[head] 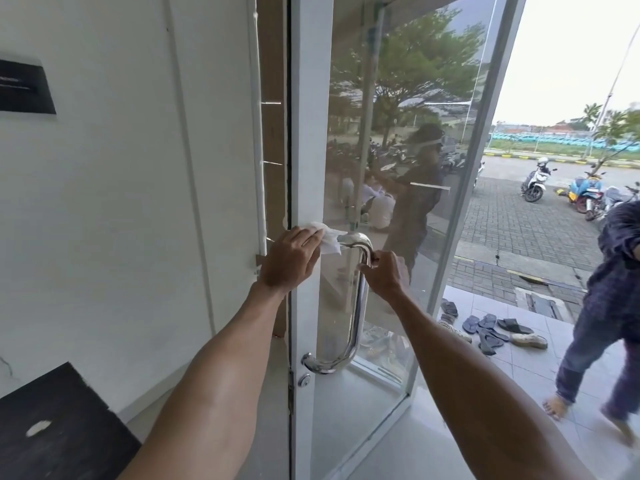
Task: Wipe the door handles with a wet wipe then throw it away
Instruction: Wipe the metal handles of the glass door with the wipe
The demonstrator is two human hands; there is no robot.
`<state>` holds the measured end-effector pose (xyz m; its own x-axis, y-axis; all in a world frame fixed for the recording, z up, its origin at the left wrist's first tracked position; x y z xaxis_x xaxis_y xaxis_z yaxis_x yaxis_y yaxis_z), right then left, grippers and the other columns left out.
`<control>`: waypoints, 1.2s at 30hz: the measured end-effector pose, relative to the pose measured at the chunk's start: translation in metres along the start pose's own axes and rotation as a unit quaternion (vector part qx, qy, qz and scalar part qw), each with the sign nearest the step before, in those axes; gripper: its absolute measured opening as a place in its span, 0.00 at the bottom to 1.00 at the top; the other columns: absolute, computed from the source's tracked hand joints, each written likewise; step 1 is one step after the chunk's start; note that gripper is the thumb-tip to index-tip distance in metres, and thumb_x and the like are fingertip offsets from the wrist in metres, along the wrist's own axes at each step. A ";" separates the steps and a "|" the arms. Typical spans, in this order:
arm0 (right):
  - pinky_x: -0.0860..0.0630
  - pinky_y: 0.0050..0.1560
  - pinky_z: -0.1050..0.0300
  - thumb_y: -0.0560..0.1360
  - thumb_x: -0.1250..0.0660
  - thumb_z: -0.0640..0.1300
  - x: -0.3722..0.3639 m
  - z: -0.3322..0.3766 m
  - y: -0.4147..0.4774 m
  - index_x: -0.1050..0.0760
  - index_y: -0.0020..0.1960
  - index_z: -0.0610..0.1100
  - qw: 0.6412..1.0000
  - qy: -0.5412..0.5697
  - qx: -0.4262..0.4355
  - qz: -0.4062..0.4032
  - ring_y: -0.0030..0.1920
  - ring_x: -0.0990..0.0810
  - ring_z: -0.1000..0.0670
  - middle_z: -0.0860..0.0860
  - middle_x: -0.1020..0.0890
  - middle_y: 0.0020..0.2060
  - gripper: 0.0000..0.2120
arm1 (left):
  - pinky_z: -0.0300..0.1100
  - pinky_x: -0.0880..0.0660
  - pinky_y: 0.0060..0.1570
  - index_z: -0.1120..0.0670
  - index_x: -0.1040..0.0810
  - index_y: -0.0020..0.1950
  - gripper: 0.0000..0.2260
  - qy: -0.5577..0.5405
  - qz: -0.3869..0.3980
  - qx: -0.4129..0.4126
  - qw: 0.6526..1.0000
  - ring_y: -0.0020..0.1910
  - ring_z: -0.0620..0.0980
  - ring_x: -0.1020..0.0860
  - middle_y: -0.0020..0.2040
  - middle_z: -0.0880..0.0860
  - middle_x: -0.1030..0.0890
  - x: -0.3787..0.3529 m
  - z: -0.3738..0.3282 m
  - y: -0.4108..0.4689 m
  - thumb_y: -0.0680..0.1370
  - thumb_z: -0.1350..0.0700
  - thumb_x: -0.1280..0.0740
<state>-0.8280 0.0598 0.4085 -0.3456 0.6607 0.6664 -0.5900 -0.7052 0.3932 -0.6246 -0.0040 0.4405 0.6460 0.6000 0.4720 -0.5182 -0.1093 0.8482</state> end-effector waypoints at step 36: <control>0.18 0.44 0.61 0.73 0.33 0.39 0.072 0.075 -0.068 0.20 0.54 0.46 0.954 0.033 0.253 -0.159 0.45 0.15 0.56 0.50 0.13 0.44 0.11 | 0.51 0.33 0.65 0.57 0.18 0.54 0.11 -0.077 -0.144 -0.203 0.966 0.58 0.56 0.23 0.60 0.55 0.19 0.016 -0.043 0.025 0.77 0.56 0.37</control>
<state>-0.7577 0.1361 0.4773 -0.2624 0.8647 0.4284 -0.2505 -0.4898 0.8351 -0.6512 0.0374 0.4585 0.8552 0.4308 0.2880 -0.4620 0.3822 0.8003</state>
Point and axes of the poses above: each hand's wrist, its own y-axis towards the middle knuckle, its own x-axis out of the back of the hand, z = x × y, the point moved 3 cm from there along y, towards the middle knuckle
